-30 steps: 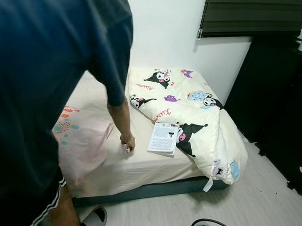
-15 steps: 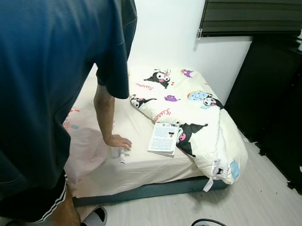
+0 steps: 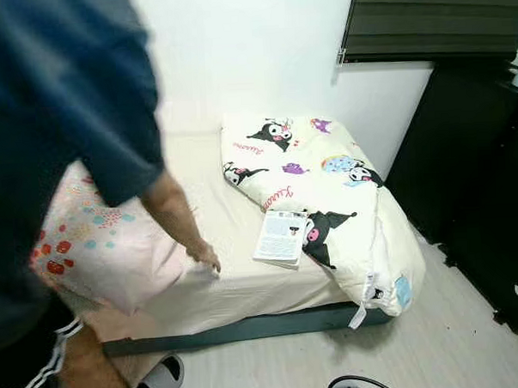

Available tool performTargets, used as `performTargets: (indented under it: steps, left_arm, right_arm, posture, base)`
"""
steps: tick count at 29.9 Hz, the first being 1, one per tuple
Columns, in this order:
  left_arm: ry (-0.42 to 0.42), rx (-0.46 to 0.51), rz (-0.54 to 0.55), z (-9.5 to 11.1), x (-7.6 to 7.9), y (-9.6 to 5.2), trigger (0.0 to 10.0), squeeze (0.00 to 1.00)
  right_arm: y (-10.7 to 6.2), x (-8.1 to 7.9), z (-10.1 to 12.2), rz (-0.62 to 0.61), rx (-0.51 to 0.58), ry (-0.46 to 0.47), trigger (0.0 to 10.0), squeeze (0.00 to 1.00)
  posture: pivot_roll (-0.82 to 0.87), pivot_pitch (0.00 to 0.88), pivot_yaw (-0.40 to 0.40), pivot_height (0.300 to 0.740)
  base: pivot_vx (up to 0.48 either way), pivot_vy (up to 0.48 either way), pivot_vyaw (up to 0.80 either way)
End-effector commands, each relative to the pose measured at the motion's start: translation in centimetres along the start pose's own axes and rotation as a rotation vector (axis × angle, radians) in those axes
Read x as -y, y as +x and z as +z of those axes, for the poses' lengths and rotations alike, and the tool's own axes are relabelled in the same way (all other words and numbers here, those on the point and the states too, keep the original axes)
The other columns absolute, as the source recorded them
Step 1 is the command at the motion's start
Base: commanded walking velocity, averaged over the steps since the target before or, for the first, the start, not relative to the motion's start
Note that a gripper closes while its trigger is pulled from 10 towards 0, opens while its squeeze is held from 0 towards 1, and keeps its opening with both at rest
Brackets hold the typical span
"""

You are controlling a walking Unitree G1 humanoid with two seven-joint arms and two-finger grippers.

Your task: Clean up the room

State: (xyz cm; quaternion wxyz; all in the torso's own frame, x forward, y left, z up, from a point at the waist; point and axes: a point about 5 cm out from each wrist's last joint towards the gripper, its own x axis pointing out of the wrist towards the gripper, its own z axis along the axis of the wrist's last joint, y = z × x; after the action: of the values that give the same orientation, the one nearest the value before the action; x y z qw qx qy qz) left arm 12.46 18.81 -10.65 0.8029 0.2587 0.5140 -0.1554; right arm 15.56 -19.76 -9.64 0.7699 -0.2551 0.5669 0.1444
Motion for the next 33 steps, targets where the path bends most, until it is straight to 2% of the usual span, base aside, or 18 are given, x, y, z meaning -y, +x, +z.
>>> performTargets:
  steps: [1, 12, 18, 26, 33]
  left_arm:
    - [0.004, -0.038, -0.028, -0.92, 0.65, -0.14, 10.0, 0.0]
    - [0.009, -0.043, -0.028, -0.96, 0.74, -0.14, 10.0, 0.0]
    - [-0.01, -0.035, -0.036, -0.96, 0.9, -0.15, 10.0, 0.0]
    - [-0.013, -0.031, -0.045, -0.92, 0.9, -0.15, 10.0, 0.0]
    - [-0.01, -0.034, -0.064, -0.86, 0.86, -0.14, 10.0, 0.0]
  right_arm:
    - [0.0, 0.0, -0.15, 0.001, -0.008, -0.003, 10.0, 0.0]
    - [0.0, -0.04, -0.12, 0.001, 0.011, 0.014, 10.0, 0.0]
    - [-0.01, 0.12, -0.04, -0.025, 0.023, -0.01, 10.0, 0.0]
    - [-0.01, 0.2, 0.05, -0.044, 0.03, -0.008, 10.0, 0.0]
    - [0.0, 0.15, 0.12, -0.035, 0.028, 0.004, 10.0, 0.0]
  posture:
    - [-0.03, 0.0, -0.086, 0.74]
    - [-0.03, 0.0, -0.091, 0.74]
    - [-0.03, 0.0, -0.092, 0.74]
    - [-0.03, 0.0, -0.088, 0.74]
    - [-0.03, 0.0, -0.087, 0.74]
  base:
    - [0.0, 0.0, 0.0]
    - [0.0, 0.0, 0.0]
    - [0.0, 0.0, 0.0]
    - [0.0, 0.0, 0.72]
    - [0.095, 0.0, 0.0]
